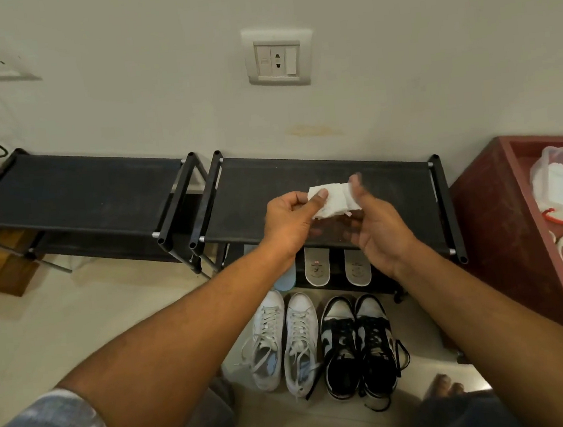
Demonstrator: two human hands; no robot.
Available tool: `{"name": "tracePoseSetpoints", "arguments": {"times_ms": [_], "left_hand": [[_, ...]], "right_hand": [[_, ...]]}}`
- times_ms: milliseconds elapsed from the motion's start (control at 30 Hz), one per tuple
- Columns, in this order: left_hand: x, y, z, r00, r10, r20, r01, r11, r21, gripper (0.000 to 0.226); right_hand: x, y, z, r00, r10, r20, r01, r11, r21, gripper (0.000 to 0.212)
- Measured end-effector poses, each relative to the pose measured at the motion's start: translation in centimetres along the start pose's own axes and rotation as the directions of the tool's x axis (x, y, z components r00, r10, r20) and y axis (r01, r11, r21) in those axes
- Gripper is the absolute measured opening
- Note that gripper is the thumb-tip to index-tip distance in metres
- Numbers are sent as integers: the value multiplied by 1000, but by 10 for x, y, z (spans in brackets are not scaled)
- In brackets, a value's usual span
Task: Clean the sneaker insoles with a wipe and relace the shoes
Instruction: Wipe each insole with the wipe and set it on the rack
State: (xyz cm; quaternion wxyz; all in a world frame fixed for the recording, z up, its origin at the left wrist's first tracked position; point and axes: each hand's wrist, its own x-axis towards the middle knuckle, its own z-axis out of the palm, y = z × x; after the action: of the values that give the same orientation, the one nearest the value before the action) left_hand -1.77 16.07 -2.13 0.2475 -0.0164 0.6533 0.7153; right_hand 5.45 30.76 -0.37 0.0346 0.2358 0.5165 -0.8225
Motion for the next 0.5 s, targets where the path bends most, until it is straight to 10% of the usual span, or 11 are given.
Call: {"name": "tracePoseSetpoints", "arguments": {"times_ms": [267, 500], "left_hand": [[-8, -23, -42, 988, -113, 107, 88, 972, 217, 57], [-9, -87, -112, 909, -413, -57, 391, 796, 462, 44]], "right_hand": [[13, 12, 11, 980, -44, -193, 34, 998, -58, 11], [33, 34, 24, 968, -147, -204, 73, 941, -332, 27]]}}
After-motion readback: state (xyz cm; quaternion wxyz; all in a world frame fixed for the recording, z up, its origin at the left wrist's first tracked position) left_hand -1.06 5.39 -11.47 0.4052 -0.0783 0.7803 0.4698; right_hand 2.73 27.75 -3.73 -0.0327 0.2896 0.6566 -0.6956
